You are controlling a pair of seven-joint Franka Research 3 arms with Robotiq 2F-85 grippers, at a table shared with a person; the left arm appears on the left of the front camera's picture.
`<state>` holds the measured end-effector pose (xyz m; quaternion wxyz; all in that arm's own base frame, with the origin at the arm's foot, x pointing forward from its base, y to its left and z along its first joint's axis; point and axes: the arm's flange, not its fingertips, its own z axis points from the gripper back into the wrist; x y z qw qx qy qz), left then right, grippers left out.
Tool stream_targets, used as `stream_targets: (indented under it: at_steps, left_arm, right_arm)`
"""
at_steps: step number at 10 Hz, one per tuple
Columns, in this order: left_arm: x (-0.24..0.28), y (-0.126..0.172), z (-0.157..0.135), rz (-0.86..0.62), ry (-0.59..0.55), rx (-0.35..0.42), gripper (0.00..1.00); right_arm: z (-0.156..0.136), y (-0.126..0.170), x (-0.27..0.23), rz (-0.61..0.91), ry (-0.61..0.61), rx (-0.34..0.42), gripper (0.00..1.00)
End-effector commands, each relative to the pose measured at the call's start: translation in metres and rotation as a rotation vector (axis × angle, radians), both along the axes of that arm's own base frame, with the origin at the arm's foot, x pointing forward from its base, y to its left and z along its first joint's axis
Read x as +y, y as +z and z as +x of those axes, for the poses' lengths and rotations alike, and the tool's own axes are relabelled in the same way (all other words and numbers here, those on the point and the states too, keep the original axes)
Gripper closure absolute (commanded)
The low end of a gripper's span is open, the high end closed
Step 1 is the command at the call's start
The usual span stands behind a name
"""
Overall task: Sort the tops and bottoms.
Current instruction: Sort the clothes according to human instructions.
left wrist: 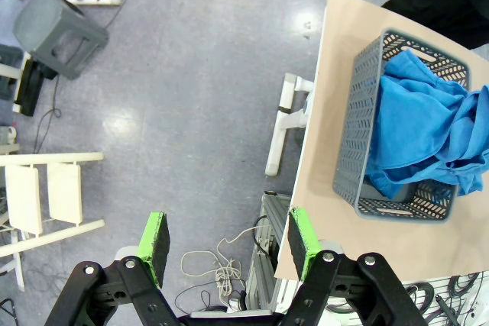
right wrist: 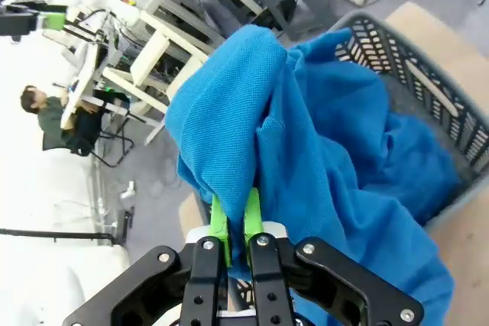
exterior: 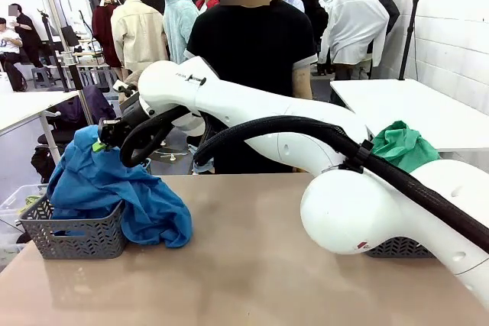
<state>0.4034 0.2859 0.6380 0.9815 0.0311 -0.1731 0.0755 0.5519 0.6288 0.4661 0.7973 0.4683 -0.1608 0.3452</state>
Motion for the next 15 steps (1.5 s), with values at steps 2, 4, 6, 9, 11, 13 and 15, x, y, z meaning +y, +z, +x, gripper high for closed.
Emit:
stream_targets:
  at_steps: [2, 4, 6, 9, 11, 13, 15]
  left_arm:
    - [-0.001, 0.000, -0.003, 0.014, 0.012, 0.006, 0.19]
    - [-0.001, 0.000, -0.003, 0.014, 0.012, 0.006, 0.19]
    - [-0.001, 0.000, -0.003, 0.014, 0.012, 0.006, 0.19]
    - [-0.001, 0.000, -0.003, 0.014, 0.012, 0.006, 0.19]
    - [-0.001, 0.000, -0.003, 0.014, 0.012, 0.006, 0.19]
    - [-0.001, 0.000, -0.003, 0.014, 0.012, 0.006, 0.19]
    - [-0.001, 0.000, -0.003, 0.014, 0.012, 0.006, 0.19]
  right_arm:
    - [0.000, 0.012, -0.003, 0.024, 0.002, -0.015, 1.00]
    - [0.000, 0.012, -0.003, 0.024, 0.002, -0.015, 1.00]
    - [0.000, 0.012, -0.003, 0.024, 0.002, -0.015, 1.00]
    - [0.044, 0.057, 0.060, 0.155, -0.122, 0.215, 1.00]
    - [0.072, 0.095, 0.095, 0.331, -0.181, 0.228, 1.00]
    - [0.105, 0.118, 0.140, 0.417, -0.278, 0.342, 1.00]
    - [0.156, 0.121, 0.172, 0.599, -0.316, 0.486, 1.00]
